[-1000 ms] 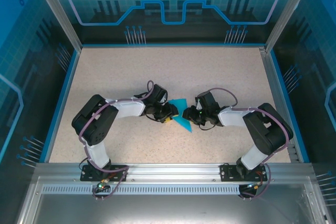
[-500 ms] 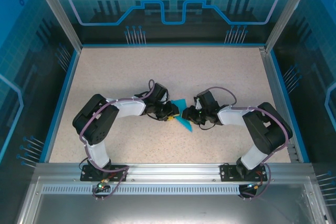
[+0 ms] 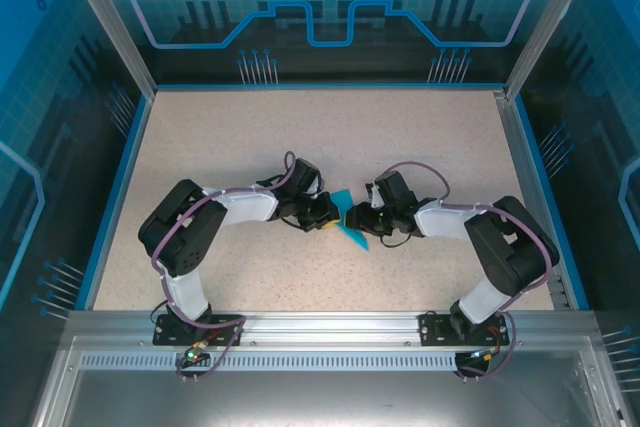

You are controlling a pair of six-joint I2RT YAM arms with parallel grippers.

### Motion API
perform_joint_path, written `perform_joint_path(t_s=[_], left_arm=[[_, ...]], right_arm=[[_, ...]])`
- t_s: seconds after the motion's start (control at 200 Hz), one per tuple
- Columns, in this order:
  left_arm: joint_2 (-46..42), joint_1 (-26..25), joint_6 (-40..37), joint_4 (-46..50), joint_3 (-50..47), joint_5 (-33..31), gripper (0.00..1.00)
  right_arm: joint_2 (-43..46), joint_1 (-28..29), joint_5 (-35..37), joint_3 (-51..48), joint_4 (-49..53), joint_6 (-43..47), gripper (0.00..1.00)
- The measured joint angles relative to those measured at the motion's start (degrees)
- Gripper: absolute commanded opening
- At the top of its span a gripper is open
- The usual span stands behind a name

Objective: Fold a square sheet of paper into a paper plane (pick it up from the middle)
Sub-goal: Fold the wing for the fifth time at the center of the table.

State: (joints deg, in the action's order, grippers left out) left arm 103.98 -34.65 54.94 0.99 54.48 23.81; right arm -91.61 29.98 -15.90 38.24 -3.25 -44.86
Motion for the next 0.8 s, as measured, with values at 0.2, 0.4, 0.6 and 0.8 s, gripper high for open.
perform_joint_path(t_s=[0.2,0.4,0.6,0.8], left_arm=[[-0.39,-0.02,-0.37,1.7,0.0,-1.27,0.07],[-2.82,-0.02,-1.05,5.57,0.0,-4.48,0.07],[-5.57,-0.02,-1.29,9.38,0.0,-7.28,0.06],[-10.27,0.17,-1.25,11.02,-1.64,-9.46,0.06]], right_arm=[[7.87,-0.02,6.91,0.11,5.81,5.33,0.81],[14.27,2.99,14.27,-0.22,6.51,14.29,0.8],[20.28,11.15,21.59,-6.78,0.15,25.77,0.79],[22.08,12.66,26.47,-9.01,-2.75,32.13,0.75]])
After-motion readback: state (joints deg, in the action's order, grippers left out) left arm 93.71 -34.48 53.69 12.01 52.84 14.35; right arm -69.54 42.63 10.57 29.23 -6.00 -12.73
